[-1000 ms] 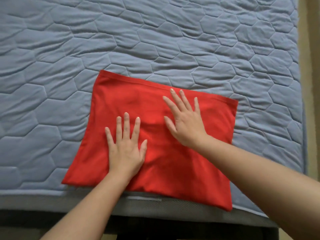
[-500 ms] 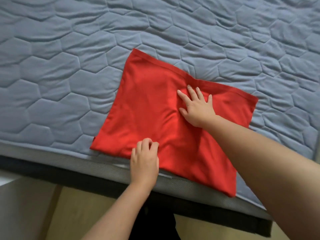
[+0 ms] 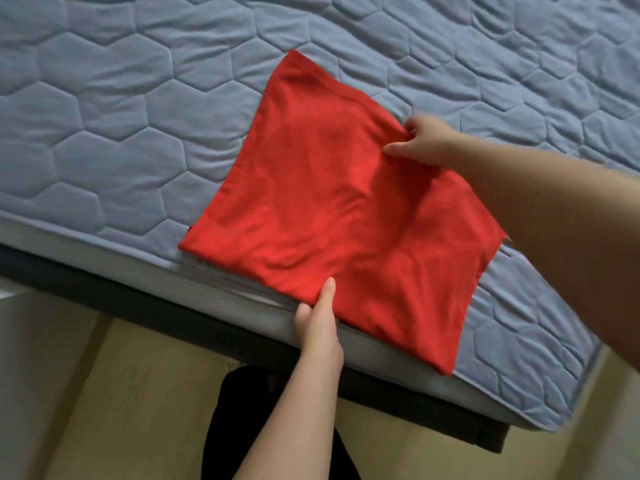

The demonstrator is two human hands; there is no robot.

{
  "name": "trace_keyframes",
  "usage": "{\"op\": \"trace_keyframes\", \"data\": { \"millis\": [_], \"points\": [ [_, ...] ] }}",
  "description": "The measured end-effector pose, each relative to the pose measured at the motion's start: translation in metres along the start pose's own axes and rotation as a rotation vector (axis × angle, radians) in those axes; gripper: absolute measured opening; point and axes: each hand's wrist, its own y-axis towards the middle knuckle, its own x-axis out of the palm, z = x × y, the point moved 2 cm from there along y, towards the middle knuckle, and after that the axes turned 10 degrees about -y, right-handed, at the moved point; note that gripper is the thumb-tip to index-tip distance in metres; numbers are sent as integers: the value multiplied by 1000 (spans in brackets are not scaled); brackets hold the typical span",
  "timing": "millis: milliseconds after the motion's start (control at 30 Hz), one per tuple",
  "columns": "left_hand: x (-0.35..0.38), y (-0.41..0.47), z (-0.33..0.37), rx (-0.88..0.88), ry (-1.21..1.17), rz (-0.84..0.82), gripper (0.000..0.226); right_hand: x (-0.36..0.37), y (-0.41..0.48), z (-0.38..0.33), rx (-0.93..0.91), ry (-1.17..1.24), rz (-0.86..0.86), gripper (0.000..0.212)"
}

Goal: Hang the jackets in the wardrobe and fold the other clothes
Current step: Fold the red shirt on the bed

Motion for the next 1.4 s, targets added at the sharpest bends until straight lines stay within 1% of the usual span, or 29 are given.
{"op": "trace_keyframes", "data": {
  "millis": [67, 100, 200, 233, 300, 367, 433, 467, 533, 600, 667, 733, 800, 867, 900, 967, 1033, 1067, 1100, 1167, 1233, 1333, 1400],
  "points": [
    [1, -1, -4, -106, -141, -87, 14, -7, 3, -4, -21, 10, -116, 50],
    [1, -3, -5, -139, -170, -131, 14, -11, 4, -5, -22, 63, -184, 48],
    [-6, -7, -2, -142, -155, -227, 18, -23, 2, -8, -30, 298, -325, 38],
    [-7, -10, 1, -129, -142, -257, 21, -27, 0, -9, -29, 343, -344, 39],
    [-11, -21, 12, -97, -109, -322, 29, -38, -9, -10, -17, 386, -349, 50],
    [-16, -35, 33, -67, -73, -392, 36, -53, -20, -11, -7, 451, -327, 55],
    [-18, -48, 65, -25, -25, -439, 34, -77, -34, -13, 5, 573, -287, 65],
    [-15, -54, 84, 6, 6, -452, 29, -91, -42, -13, 5, 619, -256, 65],
    [-1, -67, 128, 86, 66, -480, 19, -125, -58, -10, -9, 672, -200, 54],
    [26, -88, 180, 183, 131, -537, 18, -163, -78, -6, -17, 726, -117, 48],
    [61, -115, 232, 300, 224, -626, 16, -202, -98, 0, -25, 827, -15, 49],
    [95, -144, 279, 412, 301, -677, 16, -238, -121, 6, -50, 919, 74, 51],
    [123, -168, 316, 507, 340, -698, 17, -262, -145, 11, -70, 969, 125, 50],
    [140, -183, 338, 592, 397, -747, 15, -268, -166, 14, -60, 958, 150, 46],
    [145, -185, 343, 627, 440, -756, 17, -263, -176, 15, -41, 940, 159, 45],
    [144, -176, 346, 669, 526, -714, 21, -237, -192, 16, 9, 945, 170, 48],
    [134, -153, 339, 684, 609, -615, 12, -194, -200, 18, 37, 1015, 183, 55],
    [124, -136, 331, 691, 654, -556, 11, -167, -203, 19, 51, 1043, 186, 57],
    [112, -116, 322, 701, 704, -510, 14, -135, -204, 21, 66, 1056, 182, 59],
    [77, -72, 295, 688, 823, -468, 22, -62, -208, 26, 107, 1077, 136, 63],
    [32, -32, 266, 656, 957, -440, 24, 14, -217, 28, 153, 1079, 65, 67],
    [-31, 15, 237, 658, 1156, -369, 20, 111, -234, 25, 224, 1102, -7, 67],
    [-49, 34, 229, 604, 1196, -348, 16, 150, -237, 23, 251, 1139, -26, 69]
  ]
}}
